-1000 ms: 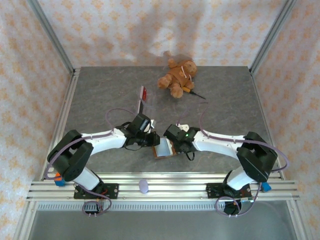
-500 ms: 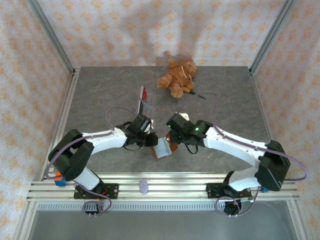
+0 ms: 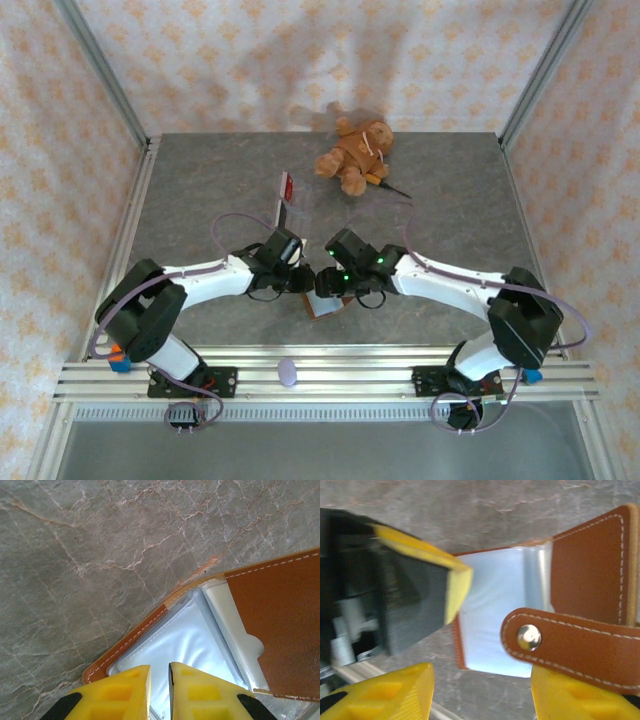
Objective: Put the credit cards into the card holder
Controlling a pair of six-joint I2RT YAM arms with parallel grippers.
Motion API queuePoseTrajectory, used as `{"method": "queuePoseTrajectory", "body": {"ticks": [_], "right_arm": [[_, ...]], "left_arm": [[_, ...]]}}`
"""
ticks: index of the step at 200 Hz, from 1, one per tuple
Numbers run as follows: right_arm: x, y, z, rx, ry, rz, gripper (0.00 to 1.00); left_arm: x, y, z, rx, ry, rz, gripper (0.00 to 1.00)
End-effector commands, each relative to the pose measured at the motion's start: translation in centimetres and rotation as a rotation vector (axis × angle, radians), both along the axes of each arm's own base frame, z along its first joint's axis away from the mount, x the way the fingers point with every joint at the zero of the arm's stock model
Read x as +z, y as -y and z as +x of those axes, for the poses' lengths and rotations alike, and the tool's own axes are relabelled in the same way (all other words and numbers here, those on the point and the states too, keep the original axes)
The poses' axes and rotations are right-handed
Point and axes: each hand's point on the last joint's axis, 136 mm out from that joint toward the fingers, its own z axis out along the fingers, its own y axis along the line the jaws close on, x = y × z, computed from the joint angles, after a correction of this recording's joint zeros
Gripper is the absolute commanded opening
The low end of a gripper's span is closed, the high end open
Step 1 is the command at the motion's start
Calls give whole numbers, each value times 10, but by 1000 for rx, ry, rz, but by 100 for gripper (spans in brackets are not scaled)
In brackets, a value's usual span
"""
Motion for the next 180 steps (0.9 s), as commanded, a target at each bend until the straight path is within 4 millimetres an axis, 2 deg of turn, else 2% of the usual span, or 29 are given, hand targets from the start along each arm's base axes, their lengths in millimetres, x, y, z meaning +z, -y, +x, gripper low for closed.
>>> {"method": "queuePoseTrajectory", "body": {"ticks": [1,32,64,92,112,146,180], "right_arm": [[-22,24,12,-47,29,-111,52],[-47,43,11,-101,15,-175,51],[-66,49,3,-139,-15,-164,49],[-77,44,-4,-171,-65,-121,48],[-77,42,-5,-198,-85,-93,48],[-64,32,-9,-250,-119,10,48],[-47,42,-9,-334,-103,45,47]], "left_arm": [[18,-5,6,6,42,-6,19],[13,-5,-3,19,-5,-20,19],[4,17,-16,29,-65,-193,19],[-7,9,-17,33,-71,-130,19],[-10,8,-14,24,-68,-94,20],[-21,-2,0,41,-60,-18,19],[-27,-16,14,24,-43,62,19]]}}
